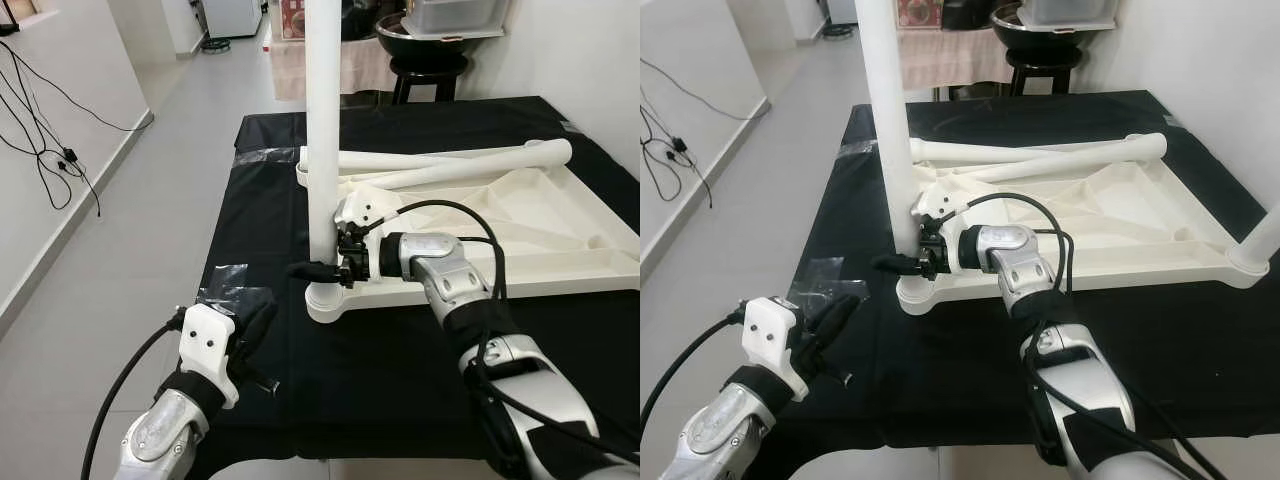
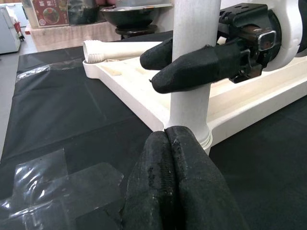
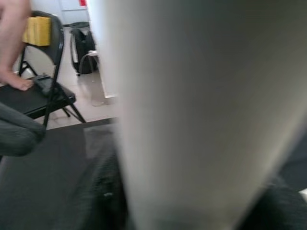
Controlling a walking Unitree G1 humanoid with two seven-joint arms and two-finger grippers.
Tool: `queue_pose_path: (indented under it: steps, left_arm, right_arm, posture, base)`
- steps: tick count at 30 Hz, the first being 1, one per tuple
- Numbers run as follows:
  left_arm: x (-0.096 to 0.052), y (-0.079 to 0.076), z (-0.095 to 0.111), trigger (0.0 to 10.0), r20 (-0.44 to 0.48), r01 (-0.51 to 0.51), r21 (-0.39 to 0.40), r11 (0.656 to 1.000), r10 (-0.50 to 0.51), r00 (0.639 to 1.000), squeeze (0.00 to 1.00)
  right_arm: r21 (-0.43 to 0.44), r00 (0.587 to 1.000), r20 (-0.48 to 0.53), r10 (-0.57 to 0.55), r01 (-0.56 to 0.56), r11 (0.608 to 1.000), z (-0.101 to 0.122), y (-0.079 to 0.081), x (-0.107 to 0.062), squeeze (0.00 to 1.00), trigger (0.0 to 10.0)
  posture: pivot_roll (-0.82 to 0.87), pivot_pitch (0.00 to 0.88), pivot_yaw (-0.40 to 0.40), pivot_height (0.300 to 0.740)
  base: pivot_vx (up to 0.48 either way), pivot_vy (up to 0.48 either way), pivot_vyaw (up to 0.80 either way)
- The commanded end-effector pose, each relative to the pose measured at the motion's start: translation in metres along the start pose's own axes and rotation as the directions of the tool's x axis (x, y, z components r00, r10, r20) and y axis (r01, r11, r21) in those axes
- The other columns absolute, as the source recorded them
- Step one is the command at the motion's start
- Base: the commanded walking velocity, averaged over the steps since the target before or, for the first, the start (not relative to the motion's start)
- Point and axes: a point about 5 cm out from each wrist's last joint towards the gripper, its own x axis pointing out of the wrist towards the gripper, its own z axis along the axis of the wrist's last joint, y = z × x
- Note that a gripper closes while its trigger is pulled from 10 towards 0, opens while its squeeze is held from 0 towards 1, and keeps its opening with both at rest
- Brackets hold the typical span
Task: Building children table
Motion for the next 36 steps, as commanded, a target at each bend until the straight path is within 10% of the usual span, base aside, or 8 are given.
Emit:
queue_pose_path:
  steps: [1, 12, 16, 26, 28, 29, 30, 36]
  left_arm:
    - [0.0, 0.001, -0.003, 10.0, -0.022, -0.002, 0.008, 1.0, 0.003, 1.0, 0.0]
    - [-0.002, 0.0, 0.0, 10.0, -0.013, 0.001, -0.002, 1.0, -0.001, 1.0, 0.0]
    - [-0.002, 0.005, 0.001, 10.0, -0.012, -0.006, 0.008, 1.0, 0.006, 1.0, 0.0]
    - [0.001, 0.005, -0.001, 10.0, -0.014, 0.005, 0.005, 1.0, -0.005, 1.0, 0.0]
    - [0.002, 0.006, -0.001, 10.0, -0.009, -0.015, 0.016, 1.0, 0.015, 1.0, 0.0]
    - [0.002, 0.006, -0.001, 10.0, -0.009, -0.015, 0.016, 1.0, 0.015, 1.0, 0.0]
    - [0.002, 0.006, -0.002, 10.0, -0.008, -0.02, 0.017, 1.0, 0.02, 1.0, 0.0]
    - [0.003, 0.006, -0.003, 10.0, -0.011, -0.018, 0.015, 1.0, 0.018, 1.0, 0.0]
  right_arm:
    - [-0.006, 0.999, -0.007, 0.034, -0.034, 0.999, 0.0, 0.003, 0.006, 0.0, 0.0]
    - [-0.024, 0.983, -0.037, -0.181, 0.18, 0.983, -0.014, -0.001, -0.012, 0.0, 0.0]
    - [0.156, 0.631, -0.069, -0.773, 0.772, 0.616, -0.03, 0.046, -0.016, 0.0, 0.0]
    - [0.093, 0.726, -0.028, -0.687, 0.687, 0.721, -0.024, 0.037, 0.0, 0.0, 0.0]
    - [0.088, 0.751, -0.022, -0.66, 0.659, 0.747, -0.018, 0.029, 0.004, 0.0, 10.0]
    - [0.088, 0.751, -0.022, -0.66, 0.659, 0.747, -0.018, 0.029, 0.004, 0.0, 10.0]
    - [0.104, 0.786, -0.003, -0.618, 0.615, 0.782, -0.013, 0.023, 0.005, 1.0, 10.0]
    - [0.187, 0.868, 0.087, -0.49, 0.468, 0.863, 0.005, 0.016, 0.008, 1.0, 10.0]
  posture:
    - [-0.08, 0.063, 0.032, 0.74]
    - [-0.09, 0.091, 0.021, 0.74]
    - [-0.13, 0.095, 0.053, 0.74]
    - [-0.1, 0.079, 0.033, 0.74]
    - [-0.1, 0.072, 0.033, 0.74]
    - [-0.1, 0.072, 0.033, 0.74]
    - [-0.1, 0.067, 0.032, 0.74]
    - [-0.09, 0.059, 0.033, 0.74]
  base:
    - [0.0, 0.0, 0.0]
    - [0.0, 0.0, 0.0]
    - [0.0, 0.0, 0.0]
    - [0.0, 0.0, 0.0]
    - [0.0, 0.0, 0.0]
    - [0.0, 0.0, 0.0]
    - [0.0, 0.0, 0.0]
    - [0.0, 0.0, 0.0]
